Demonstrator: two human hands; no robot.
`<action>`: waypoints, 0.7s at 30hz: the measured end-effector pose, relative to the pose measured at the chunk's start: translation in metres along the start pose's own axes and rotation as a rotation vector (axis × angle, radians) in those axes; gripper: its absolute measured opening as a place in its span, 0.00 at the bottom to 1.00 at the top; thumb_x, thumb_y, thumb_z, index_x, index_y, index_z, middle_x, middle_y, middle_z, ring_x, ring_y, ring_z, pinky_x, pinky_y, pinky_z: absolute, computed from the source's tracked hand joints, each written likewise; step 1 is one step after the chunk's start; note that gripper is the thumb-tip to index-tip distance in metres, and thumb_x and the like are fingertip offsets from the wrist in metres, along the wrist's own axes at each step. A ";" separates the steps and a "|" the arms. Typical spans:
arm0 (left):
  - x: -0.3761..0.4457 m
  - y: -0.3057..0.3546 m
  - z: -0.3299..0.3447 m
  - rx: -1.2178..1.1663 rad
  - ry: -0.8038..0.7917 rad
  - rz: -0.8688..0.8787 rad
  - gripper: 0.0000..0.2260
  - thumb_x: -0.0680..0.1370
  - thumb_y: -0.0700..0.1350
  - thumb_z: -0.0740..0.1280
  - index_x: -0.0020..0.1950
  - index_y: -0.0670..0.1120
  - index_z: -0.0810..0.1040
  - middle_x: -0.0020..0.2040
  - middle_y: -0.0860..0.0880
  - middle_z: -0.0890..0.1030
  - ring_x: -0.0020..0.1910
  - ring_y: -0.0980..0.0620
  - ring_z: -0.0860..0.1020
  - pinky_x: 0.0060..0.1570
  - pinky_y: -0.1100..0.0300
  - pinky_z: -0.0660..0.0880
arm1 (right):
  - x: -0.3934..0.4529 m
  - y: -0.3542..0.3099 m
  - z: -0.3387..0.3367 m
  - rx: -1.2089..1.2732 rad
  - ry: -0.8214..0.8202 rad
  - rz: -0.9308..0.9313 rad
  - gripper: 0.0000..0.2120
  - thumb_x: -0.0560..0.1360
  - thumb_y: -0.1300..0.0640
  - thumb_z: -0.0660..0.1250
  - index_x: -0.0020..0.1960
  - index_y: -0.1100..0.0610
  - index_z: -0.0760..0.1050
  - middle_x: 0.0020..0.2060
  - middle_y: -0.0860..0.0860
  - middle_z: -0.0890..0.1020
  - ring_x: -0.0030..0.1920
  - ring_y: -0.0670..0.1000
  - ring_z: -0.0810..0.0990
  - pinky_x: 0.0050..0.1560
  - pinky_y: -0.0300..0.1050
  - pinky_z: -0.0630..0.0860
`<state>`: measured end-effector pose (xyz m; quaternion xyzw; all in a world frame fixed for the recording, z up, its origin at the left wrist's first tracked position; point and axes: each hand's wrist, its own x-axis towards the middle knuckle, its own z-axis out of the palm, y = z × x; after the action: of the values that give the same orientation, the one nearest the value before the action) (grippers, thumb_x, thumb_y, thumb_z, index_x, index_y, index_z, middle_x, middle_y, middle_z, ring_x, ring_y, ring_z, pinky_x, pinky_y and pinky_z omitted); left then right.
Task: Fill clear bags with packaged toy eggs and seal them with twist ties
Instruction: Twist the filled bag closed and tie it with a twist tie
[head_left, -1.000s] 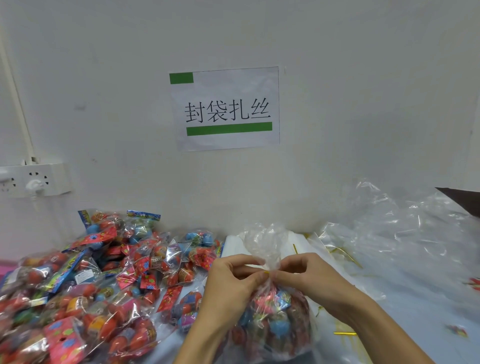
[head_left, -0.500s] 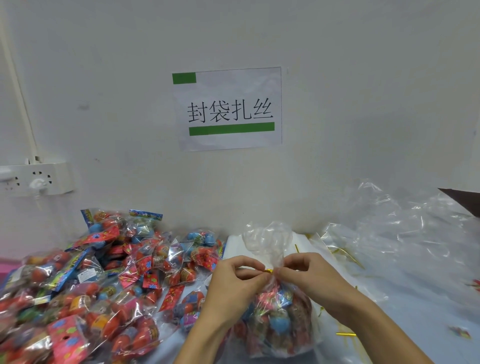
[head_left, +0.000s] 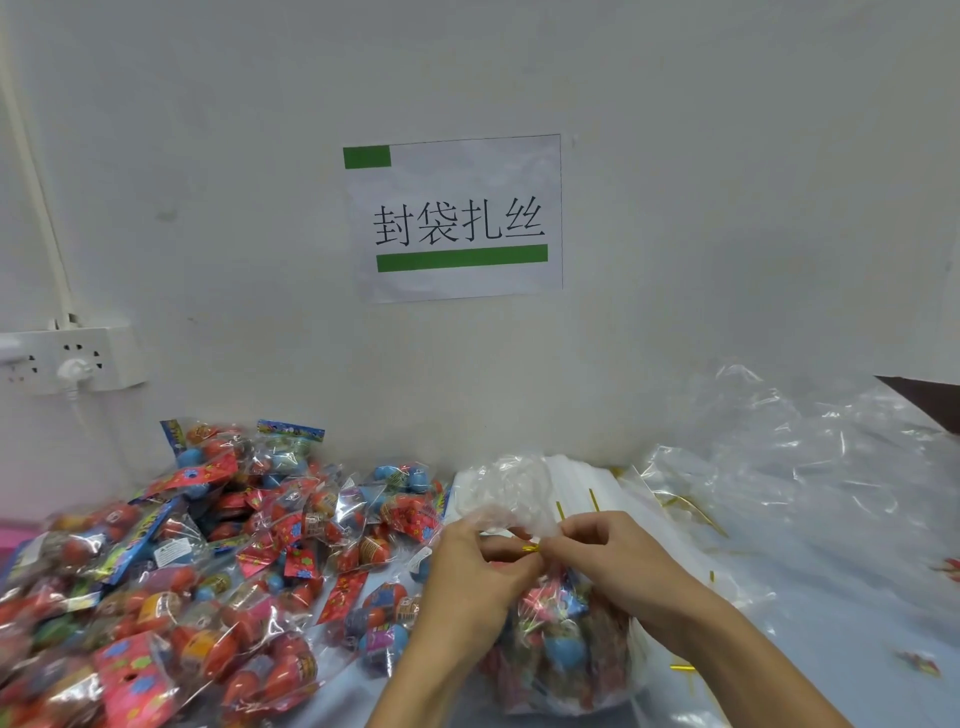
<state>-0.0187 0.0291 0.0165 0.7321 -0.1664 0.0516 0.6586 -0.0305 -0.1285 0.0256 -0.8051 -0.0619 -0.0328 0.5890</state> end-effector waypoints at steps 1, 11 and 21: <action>0.000 0.000 0.001 0.004 0.005 0.002 0.10 0.72 0.35 0.76 0.50 0.34 0.82 0.37 0.43 0.86 0.36 0.52 0.84 0.36 0.65 0.78 | 0.000 0.000 0.000 -0.001 -0.002 0.006 0.17 0.76 0.57 0.69 0.28 0.52 0.78 0.28 0.45 0.77 0.30 0.42 0.73 0.30 0.30 0.66; 0.001 -0.002 -0.002 0.002 0.007 0.012 0.05 0.72 0.38 0.76 0.44 0.41 0.82 0.39 0.45 0.86 0.41 0.49 0.85 0.42 0.64 0.80 | 0.000 -0.001 0.000 0.097 -0.023 0.028 0.12 0.76 0.58 0.70 0.36 0.60 0.82 0.34 0.52 0.80 0.38 0.48 0.79 0.44 0.42 0.73; 0.004 -0.008 -0.003 0.377 0.034 0.267 0.05 0.75 0.41 0.74 0.43 0.51 0.84 0.38 0.58 0.84 0.41 0.59 0.81 0.40 0.68 0.77 | 0.003 -0.001 -0.001 0.136 -0.021 0.070 0.14 0.75 0.57 0.70 0.31 0.55 0.81 0.33 0.53 0.82 0.39 0.51 0.83 0.47 0.47 0.77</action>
<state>-0.0123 0.0320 0.0102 0.8127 -0.2379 0.1807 0.5003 -0.0278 -0.1286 0.0271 -0.7651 -0.0423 0.0006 0.6425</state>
